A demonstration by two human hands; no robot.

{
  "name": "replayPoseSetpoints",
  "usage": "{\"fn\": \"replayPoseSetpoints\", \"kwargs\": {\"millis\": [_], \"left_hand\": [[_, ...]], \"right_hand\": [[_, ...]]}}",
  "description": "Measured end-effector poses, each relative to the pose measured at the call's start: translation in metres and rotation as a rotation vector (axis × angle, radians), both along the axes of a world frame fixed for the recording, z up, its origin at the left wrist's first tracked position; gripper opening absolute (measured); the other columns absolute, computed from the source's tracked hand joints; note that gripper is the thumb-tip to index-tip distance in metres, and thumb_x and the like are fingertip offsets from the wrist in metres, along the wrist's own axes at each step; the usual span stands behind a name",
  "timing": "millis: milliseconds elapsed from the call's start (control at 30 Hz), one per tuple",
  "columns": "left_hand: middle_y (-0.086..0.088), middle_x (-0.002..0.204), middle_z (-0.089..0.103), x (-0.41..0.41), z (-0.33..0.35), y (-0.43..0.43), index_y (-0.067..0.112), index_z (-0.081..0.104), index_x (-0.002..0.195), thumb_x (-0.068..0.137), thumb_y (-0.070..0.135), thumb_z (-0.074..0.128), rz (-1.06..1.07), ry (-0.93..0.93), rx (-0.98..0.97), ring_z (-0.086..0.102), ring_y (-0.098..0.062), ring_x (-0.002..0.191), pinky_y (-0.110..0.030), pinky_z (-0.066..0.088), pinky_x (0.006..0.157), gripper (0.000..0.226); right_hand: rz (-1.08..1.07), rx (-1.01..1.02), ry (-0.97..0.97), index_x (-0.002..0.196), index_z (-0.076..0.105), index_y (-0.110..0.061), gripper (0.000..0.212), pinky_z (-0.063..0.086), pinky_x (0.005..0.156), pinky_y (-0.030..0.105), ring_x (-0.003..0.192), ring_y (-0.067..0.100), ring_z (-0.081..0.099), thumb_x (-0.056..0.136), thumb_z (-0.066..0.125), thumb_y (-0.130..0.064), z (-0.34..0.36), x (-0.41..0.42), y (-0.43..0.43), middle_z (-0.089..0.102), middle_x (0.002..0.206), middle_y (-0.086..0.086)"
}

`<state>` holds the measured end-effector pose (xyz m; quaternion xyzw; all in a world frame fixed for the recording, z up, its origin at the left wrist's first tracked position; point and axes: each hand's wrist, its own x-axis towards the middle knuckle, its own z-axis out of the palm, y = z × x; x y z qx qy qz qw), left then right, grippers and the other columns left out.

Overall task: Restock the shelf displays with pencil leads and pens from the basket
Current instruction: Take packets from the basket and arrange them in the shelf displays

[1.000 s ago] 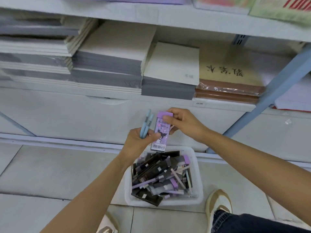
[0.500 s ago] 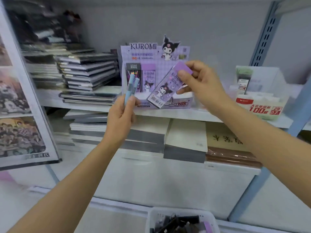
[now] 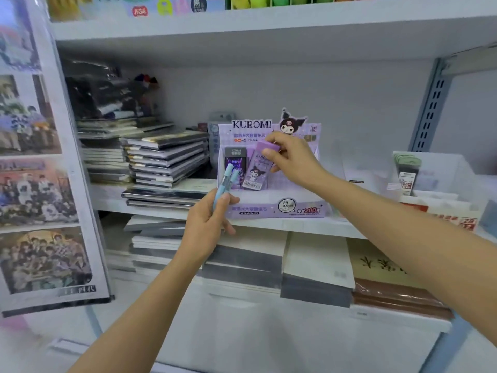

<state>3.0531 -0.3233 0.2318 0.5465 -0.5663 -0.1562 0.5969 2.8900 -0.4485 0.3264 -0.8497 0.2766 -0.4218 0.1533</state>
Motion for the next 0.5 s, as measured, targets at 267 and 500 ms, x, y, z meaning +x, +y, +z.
{"fn": "replayPoseSetpoints", "kwargs": {"millis": [267, 500], "left_hand": [[-0.011, 0.086, 0.071, -0.003, 0.000, -0.004, 0.028, 0.064, 0.092, 0.102, 0.037, 0.041, 0.079, -0.027, -0.004, 0.065, -0.025, 0.053, -0.048, 0.054, 0.067, 0.027], [-0.013, 0.079, 0.070, -0.004, 0.001, -0.006, 0.029, 0.063, 0.087, 0.101, 0.039, 0.041, 0.085, -0.024, 0.005, 0.064, -0.026, 0.053, -0.052, 0.054, 0.070, 0.028]], "right_hand": [[-0.044, -0.124, 0.239, 0.108, 0.062, -0.010, 0.015, 0.048, 0.075, 0.033, 0.082, 0.020, 0.060, 0.097, 0.056, -0.019, 0.019, 0.002, -0.012, 0.062, 0.089, 0.000], [-0.092, -0.233, 0.298, 0.107, 0.064, -0.011, 0.016, 0.040, 0.062, 0.025, 0.066, 0.009, 0.052, 0.096, 0.057, -0.021, 0.024, 0.001, -0.019, 0.060, 0.081, -0.002]]}}
